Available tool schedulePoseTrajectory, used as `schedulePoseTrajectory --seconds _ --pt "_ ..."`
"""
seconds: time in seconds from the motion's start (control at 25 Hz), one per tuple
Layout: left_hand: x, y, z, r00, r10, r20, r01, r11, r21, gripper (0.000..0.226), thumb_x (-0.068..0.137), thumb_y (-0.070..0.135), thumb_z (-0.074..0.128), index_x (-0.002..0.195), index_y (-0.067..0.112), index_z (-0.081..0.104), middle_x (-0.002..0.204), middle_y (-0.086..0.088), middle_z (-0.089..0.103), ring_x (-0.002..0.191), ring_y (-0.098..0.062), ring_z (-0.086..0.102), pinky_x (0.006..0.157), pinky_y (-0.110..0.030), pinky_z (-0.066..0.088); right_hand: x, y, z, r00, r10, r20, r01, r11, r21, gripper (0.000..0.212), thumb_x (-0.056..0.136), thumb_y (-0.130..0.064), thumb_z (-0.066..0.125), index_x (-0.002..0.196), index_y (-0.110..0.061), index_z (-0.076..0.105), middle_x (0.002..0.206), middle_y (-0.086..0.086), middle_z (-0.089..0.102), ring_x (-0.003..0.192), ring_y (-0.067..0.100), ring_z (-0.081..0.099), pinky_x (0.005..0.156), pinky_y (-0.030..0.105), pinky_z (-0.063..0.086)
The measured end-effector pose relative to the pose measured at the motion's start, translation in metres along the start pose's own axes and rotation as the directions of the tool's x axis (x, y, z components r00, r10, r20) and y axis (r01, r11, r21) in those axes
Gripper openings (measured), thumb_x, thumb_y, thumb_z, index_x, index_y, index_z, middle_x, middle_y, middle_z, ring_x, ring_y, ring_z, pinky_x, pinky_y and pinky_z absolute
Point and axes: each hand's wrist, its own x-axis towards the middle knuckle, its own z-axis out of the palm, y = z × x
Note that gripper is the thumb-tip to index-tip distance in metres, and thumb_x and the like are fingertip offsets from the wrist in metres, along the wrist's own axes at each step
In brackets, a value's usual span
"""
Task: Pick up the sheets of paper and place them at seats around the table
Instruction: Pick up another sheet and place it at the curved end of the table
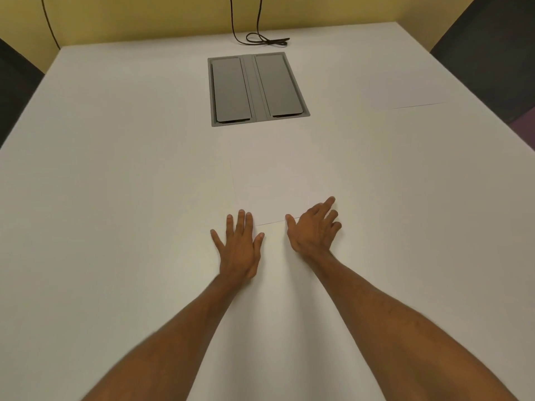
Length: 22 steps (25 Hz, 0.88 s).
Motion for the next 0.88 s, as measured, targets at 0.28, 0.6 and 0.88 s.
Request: schedulePoseTrajectory --seconds 0.28,0.6,0.88 --pt "-0.001 0.002 0.002 0.999 0.001 -0.038 -0.001 1.0 0.005 0.06 0.101 0.045 0.02 0.153 0.022 0.002 0.163 0.004 -0.002 0.15 -0.021 -0.008 0.115 -0.058 -0.008 0.003 0.003 -0.002 0.986 -0.129 -0.103 0.149 0.965 0.216 0.076 0.087 -0.06 0.047 0.145 -0.012 0.031 0.157 0.015 0.016 0.139 0.032 0.022 0.106 0.05 0.025" --pt "-0.001 0.0 0.005 0.998 0.007 -0.059 -0.006 1.0 0.012 0.06 0.101 0.045 0.019 0.153 0.023 0.001 0.163 0.005 -0.004 0.15 -0.019 -0.009 0.116 -0.056 -0.009 0.03 -0.004 -0.02 0.978 0.205 -0.033 -0.074 0.491 0.868 0.036 0.093 -0.017 0.055 0.127 -0.009 0.047 0.122 0.02 0.056 0.117 0.033 0.052 0.094 0.042 0.049" --pt "-0.021 0.009 -0.015 0.972 0.006 -0.236 -0.022 0.998 -0.064 0.058 0.099 0.036 0.031 0.152 0.027 0.012 0.163 -0.002 0.005 0.15 -0.02 0.004 0.118 -0.054 0.001 0.031 0.015 -0.035 0.979 0.188 0.085 -0.134 0.264 0.955 0.023 0.088 0.0 0.06 0.11 -0.006 0.063 0.099 0.019 0.057 0.094 0.04 0.062 0.073 0.039 0.059"
